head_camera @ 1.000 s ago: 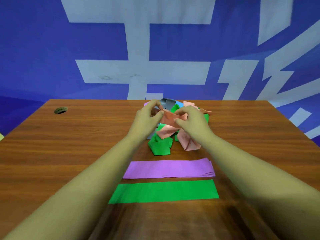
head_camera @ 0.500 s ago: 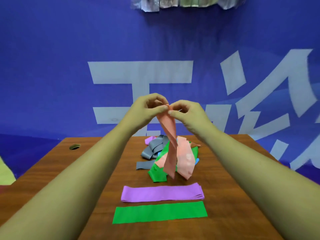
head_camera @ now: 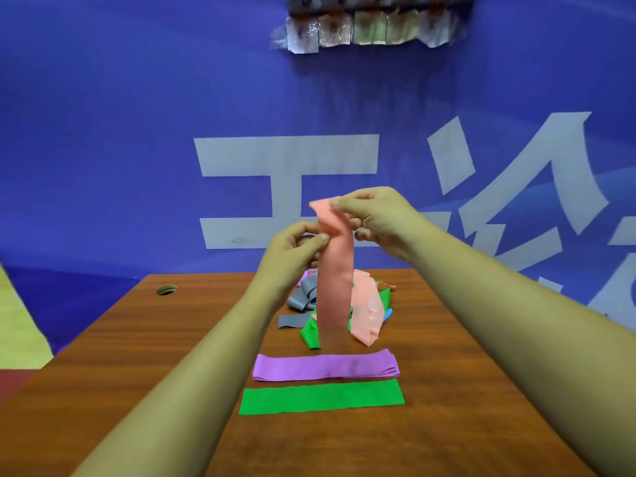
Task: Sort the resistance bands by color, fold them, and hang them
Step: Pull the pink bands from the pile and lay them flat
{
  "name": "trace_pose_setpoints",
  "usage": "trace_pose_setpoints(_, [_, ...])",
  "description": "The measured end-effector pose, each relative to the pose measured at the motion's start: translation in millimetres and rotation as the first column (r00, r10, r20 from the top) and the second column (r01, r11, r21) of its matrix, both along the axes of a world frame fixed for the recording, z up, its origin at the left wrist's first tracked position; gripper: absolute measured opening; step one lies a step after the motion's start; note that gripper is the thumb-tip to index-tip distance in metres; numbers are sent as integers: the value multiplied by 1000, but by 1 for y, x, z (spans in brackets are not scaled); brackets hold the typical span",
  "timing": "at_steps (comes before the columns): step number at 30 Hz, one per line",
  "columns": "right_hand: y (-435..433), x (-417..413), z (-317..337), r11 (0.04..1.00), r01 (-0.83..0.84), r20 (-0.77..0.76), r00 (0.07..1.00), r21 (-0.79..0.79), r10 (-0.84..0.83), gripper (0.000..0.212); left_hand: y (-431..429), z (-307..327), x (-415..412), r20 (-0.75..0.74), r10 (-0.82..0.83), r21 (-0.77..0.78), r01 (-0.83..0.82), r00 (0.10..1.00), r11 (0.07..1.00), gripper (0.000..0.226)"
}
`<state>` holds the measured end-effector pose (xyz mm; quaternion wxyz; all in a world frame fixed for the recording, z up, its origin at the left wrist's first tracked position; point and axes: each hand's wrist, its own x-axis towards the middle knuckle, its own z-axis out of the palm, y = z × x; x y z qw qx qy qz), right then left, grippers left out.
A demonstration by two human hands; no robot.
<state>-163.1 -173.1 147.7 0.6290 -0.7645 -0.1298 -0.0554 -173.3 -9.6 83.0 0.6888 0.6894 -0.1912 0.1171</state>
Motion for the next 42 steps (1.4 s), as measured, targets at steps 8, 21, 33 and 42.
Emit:
trace_pose_setpoints(8, [-2,-20,15,995,57,80,996,-81,-50,7,-11,-42,-27,-91,-134,142,146,987,979,13])
trace_pose_setpoints(21, [-34,-27,6,1000,16,-73,997,-13,-17,16,-29,-76,-38,-246,-181,-3,186,952,983,23])
trace_pose_setpoints(33, [-69,-9,-17,953,295,-13,956,68,-295,4,-18,-119,-40,-413,-230,221,342,881,913,13])
trace_pose_setpoints(42, [-157,7,-104,794,574,-243,814,198,-528,18,-11,-137,-22,-478,-124,197,243,870,950,31])
